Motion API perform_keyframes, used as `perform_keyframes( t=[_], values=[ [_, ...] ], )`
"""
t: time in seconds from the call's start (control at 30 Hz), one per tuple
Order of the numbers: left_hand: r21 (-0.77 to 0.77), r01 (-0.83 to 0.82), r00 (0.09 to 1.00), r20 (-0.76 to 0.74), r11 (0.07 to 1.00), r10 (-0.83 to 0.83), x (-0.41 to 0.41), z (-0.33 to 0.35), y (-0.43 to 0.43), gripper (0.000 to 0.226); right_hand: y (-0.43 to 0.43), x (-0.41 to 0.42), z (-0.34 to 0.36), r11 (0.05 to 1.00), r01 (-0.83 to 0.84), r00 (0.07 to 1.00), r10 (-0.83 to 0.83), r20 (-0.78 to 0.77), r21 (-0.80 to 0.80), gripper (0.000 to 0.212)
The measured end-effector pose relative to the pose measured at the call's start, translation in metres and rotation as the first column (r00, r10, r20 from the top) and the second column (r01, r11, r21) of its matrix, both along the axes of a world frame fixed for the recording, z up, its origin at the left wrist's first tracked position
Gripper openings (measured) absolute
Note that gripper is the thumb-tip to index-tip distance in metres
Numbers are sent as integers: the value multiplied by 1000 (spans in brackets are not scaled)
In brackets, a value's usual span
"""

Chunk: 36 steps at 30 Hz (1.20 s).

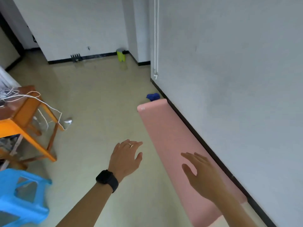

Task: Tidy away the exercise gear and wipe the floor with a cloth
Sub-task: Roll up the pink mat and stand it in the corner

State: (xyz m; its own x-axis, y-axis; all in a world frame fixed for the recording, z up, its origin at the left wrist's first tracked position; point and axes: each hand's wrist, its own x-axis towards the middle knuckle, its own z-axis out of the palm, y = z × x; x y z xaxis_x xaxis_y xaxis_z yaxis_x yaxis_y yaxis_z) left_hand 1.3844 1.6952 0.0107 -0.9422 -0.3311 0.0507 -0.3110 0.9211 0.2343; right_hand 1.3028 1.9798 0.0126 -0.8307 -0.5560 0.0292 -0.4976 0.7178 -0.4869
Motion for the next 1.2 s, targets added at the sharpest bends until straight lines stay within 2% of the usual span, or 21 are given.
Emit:
perform_keyframes(
  t=[0.23, 0.47, 0.6, 0.77, 0.97, 1.2],
  values=[
    [-10, -122, 992, -46, 992, 122, -66, 22, -151, 47, -158, -95, 17, 994, -111, 991, 112, -66, 20, 45],
    [-60, -232, 970, -86, 971, 227, -162, 26, -294, 45, -309, -226, 13, 977, -211, 974, 209, -88, -18, 46],
    [-67, -289, 957, -62, 955, 285, -215, 31, -371, 44, -394, -299, 12, 968, -246, 968, 243, -69, -47, 45],
    [-45, -333, 943, -39, 942, 332, -275, 24, -464, 46, -499, -377, 11, 961, -276, 960, 275, -57, -7, 45],
    [-25, -262, 965, -3, 965, 262, -374, -14, -606, 46, -623, -461, -18, 976, -218, 975, 219, -43, 27, 45],
    [-3, -72, 996, 56, 997, 73, -502, -34, -743, 44, -721, -534, -46, 993, -11, 1000, 9, 19, 118, 46]
  ],
)
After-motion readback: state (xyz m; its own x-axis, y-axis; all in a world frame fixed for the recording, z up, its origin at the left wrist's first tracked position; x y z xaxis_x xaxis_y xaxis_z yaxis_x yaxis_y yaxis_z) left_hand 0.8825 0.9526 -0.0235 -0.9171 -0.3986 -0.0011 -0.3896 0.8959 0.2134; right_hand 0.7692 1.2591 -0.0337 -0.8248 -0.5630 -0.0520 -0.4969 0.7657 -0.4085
